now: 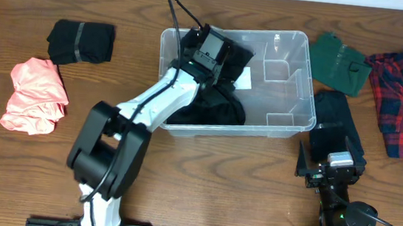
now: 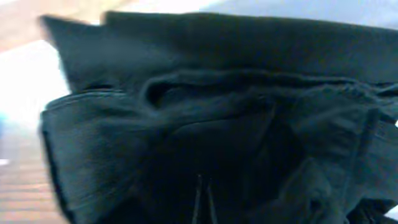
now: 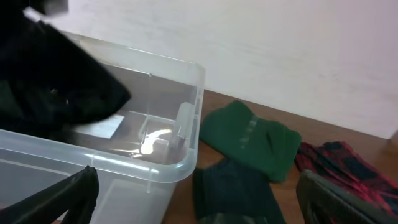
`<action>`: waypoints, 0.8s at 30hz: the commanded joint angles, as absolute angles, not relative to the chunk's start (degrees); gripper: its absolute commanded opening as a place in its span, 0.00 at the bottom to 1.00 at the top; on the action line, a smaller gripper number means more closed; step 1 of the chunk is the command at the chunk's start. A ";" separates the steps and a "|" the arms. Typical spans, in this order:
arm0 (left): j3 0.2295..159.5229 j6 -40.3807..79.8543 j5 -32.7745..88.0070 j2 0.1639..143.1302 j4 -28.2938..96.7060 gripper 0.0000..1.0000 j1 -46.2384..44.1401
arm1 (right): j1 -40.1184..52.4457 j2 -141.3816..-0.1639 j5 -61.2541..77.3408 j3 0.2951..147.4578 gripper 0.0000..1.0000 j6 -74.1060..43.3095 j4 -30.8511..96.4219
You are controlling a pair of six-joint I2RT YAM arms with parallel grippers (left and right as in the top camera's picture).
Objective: Pack container
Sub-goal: 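Release the jacket and push it down into the bin with the left gripper, then press and tuck the black jacket into the bin's left side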
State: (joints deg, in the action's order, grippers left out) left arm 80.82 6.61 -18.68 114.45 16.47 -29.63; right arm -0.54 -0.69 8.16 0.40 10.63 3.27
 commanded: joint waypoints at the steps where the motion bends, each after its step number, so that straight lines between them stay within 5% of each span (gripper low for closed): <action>1: 79.79 7.84 -19.81 117.27 17.43 0.06 -29.26 | -1.21 -0.38 8.40 0.32 0.99 11.00 3.49; 13: 82.43 8.16 -19.81 99.68 19.18 0.06 -30.76 | -1.21 -0.38 8.40 0.32 0.99 11.00 3.49; 24: 82.19 25.82 -16.12 89.49 47.70 0.06 -30.83 | -1.21 -0.38 8.40 0.32 0.99 11.00 3.49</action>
State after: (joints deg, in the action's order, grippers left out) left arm 82.59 18.11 -19.20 87.74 44.29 -30.87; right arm -0.54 -0.69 8.19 0.40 10.63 3.25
